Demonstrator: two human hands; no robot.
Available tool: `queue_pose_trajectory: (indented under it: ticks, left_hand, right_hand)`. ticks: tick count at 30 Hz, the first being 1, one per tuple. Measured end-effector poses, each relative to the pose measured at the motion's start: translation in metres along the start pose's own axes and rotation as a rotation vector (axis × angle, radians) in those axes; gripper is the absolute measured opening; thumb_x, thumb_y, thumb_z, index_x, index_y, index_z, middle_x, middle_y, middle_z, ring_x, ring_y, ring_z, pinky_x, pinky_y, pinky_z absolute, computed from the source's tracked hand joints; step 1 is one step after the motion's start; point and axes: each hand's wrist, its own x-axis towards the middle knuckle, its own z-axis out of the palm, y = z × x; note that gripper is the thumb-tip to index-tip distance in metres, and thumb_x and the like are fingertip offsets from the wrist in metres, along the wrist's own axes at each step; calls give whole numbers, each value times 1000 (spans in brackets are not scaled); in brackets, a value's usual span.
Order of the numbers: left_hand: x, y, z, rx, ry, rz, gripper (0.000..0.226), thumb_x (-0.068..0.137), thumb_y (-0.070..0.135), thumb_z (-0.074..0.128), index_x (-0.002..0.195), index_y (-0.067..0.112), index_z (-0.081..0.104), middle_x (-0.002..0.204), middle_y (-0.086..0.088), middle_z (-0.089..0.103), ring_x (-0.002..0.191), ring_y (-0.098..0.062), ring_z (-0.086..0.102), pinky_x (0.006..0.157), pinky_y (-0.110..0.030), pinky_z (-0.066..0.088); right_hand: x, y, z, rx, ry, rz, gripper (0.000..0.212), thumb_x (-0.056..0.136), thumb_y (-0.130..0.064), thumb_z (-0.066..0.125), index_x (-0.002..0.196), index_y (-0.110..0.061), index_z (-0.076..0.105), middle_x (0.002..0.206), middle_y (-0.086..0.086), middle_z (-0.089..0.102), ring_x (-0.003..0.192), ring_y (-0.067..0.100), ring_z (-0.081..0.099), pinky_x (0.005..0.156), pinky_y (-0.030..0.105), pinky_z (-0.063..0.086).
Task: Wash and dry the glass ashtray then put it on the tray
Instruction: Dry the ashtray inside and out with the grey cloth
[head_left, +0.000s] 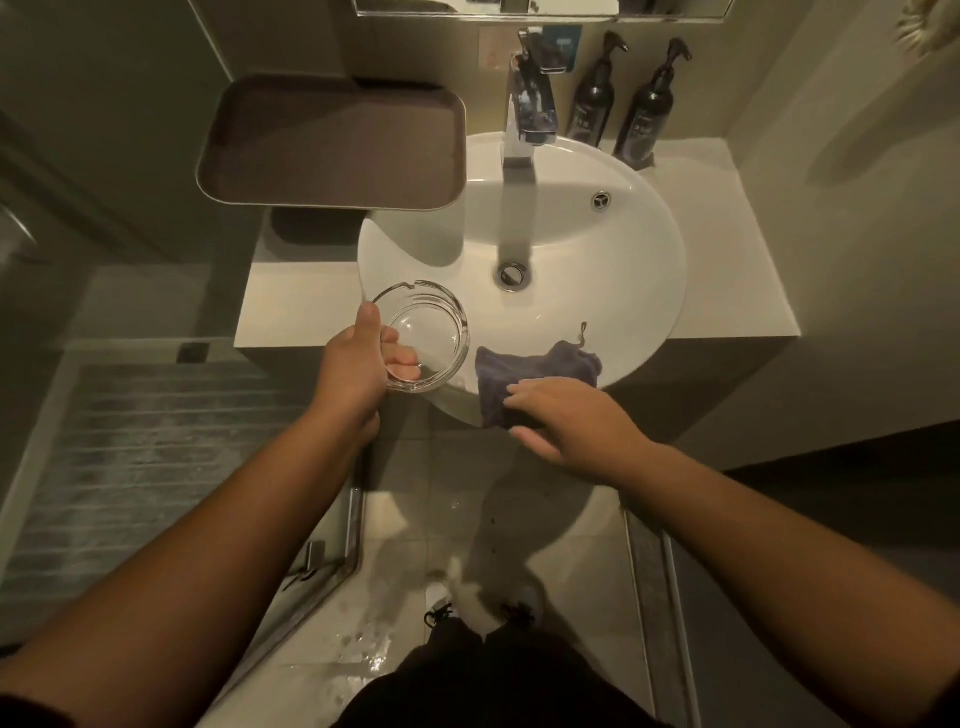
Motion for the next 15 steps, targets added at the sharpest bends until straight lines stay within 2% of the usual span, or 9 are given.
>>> queue_pose_trajectory:
  ticks: [2, 3, 4, 5, 7, 8, 11, 13, 15]
  left_hand:
    - [-1, -1, 3, -13, -10, 5, 40, 102, 45, 39, 86, 13, 58, 50, 4, 62, 47, -9, 57, 58, -28, 49]
    - [-1, -2, 5, -15, -10, 9, 41, 102, 45, 39, 87, 12, 58, 50, 3, 62, 47, -10, 57, 58, -27, 49]
    - [-1, -2, 6, -8, -7, 13, 41, 102, 45, 39, 88, 12, 59, 51, 3, 62, 49, -11, 58, 58, -27, 49]
    - [-1, -2, 8, 4, -3, 17, 42, 102, 46, 38, 89, 12, 60, 51, 2, 63, 50, -12, 59, 59, -28, 50]
    - [-1, -3, 11, 13, -4, 22, 43, 101, 46, 38, 89, 11, 60, 52, 1, 64, 52, -14, 59, 61, -29, 49]
    - [0, -4, 12, 13, -7, 24, 43, 102, 46, 38, 88, 11, 59, 52, 0, 64, 52, -15, 58, 60, -28, 48]
    - [1, -7, 14, 16, -18, 27, 44, 102, 46, 37, 88, 10, 59, 55, -2, 64, 51, -15, 57, 56, -27, 47]
    - [0, -10, 14, 27, -28, 30, 45, 102, 46, 36, 88, 10, 59, 54, -2, 66, 51, -16, 59, 57, -27, 48]
    - [-1, -13, 13, 41, -34, 31, 44, 103, 45, 36, 88, 10, 59, 53, -1, 66, 49, -14, 60, 57, -27, 49]
  right_hand:
    - [7, 6, -8, 69, 50, 48, 22, 96, -35, 53, 107, -22, 68, 98, -3, 70, 87, 13, 62, 70, 22, 39]
    - [12, 11, -11, 75, 93, 71, 24, 97, -36, 50, 104, -22, 68, 97, -2, 69, 86, 15, 60, 69, 26, 39]
    - [17, 15, -13, 67, 120, 97, 27, 98, -37, 48, 108, -21, 67, 104, 0, 69, 92, 18, 61, 72, 30, 42]
    - [23, 20, -14, 49, 107, 133, 33, 98, -40, 47, 119, -20, 63, 117, 3, 66, 104, 22, 59, 82, 35, 45]
    - [34, 26, -9, -40, -16, 158, 53, 96, -49, 48, 139, -18, 47, 142, 8, 51, 126, 27, 48, 102, 40, 37]
    - [39, 29, -4, -95, -83, 131, 57, 95, -53, 46, 139, -17, 44, 142, 9, 50, 124, 28, 48, 103, 42, 37]
    - [41, 29, 2, -143, -162, 49, 45, 94, -60, 37, 113, -22, 54, 108, 4, 65, 90, 21, 60, 84, 41, 49]
    - [35, 29, 10, -185, -112, 10, 44, 93, -62, 37, 108, -25, 54, 101, 0, 66, 84, 16, 60, 80, 36, 50]
    - [30, 29, 18, -254, -39, -20, 41, 92, -60, 44, 108, -24, 54, 103, 0, 66, 86, 17, 61, 80, 34, 49]
